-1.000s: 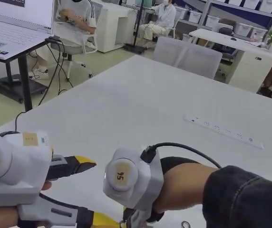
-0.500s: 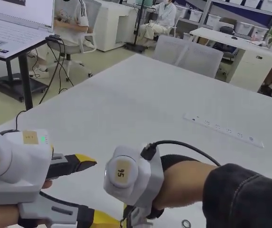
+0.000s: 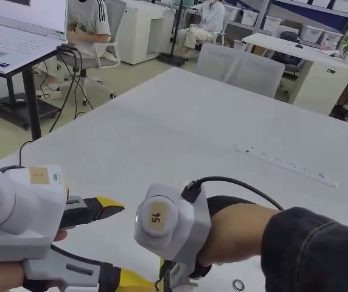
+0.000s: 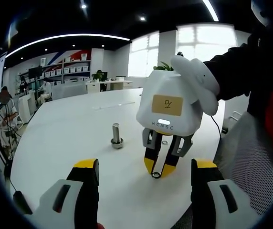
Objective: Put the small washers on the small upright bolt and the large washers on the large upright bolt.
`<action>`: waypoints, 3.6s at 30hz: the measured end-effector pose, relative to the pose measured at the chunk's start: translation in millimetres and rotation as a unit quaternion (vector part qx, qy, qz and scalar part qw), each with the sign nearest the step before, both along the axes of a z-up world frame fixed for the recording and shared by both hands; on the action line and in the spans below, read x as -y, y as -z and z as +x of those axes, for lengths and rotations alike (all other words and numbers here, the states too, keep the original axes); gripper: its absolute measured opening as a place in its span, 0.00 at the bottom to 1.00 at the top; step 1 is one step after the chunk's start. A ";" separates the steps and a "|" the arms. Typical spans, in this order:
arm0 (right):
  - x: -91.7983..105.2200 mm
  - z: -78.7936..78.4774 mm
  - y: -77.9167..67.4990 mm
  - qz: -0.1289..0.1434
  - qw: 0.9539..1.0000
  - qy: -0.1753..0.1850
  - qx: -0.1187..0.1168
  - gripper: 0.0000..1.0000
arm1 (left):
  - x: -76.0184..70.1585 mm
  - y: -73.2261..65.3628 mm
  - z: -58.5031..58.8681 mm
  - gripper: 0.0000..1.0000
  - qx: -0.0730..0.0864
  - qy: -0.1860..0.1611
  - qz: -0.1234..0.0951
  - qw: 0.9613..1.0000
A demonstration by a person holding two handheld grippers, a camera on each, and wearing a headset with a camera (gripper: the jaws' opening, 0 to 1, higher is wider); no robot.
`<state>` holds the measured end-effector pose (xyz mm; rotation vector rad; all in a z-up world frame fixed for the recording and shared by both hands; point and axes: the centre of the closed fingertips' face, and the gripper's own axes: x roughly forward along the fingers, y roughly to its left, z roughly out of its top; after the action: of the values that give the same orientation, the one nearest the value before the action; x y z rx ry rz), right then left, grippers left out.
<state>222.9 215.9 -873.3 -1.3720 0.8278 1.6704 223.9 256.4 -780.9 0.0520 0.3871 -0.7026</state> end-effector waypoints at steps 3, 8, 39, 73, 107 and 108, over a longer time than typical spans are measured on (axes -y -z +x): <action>0.9 1.2 -2.4 0.003 1.000 0.006 -0.001 0.14 | 1.5 0.4 -0.3 0.79 -0.001 0.004 0.002 1.000; 3.5 5.8 -7.2 0.008 1.000 0.017 0.000 0.14 | 5.5 -0.3 -0.4 0.79 -0.003 0.015 0.006 1.000; 36.3 30.7 -43.3 0.038 0.996 0.084 0.013 0.14 | 27.6 -9.0 12.4 0.79 -0.006 0.076 0.029 0.997; 96.0 50.3 -79.0 0.053 0.986 0.155 0.032 0.14 | 68.0 0.9 23.5 0.79 -0.023 0.155 0.051 0.986; 155.0 108.6 -113.9 0.051 0.969 0.230 0.068 0.14 | 91.0 7.6 36.9 0.79 -0.029 0.189 0.038 0.981; 155.5 109.6 -112.7 0.050 0.969 0.232 0.067 0.14 | 90.8 8.0 37.1 0.79 -0.030 0.189 0.038 0.981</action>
<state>332.5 60.4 -760.6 -1.1038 0.8907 1.2268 261.0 165.6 -788.9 0.1812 0.4686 -1.0654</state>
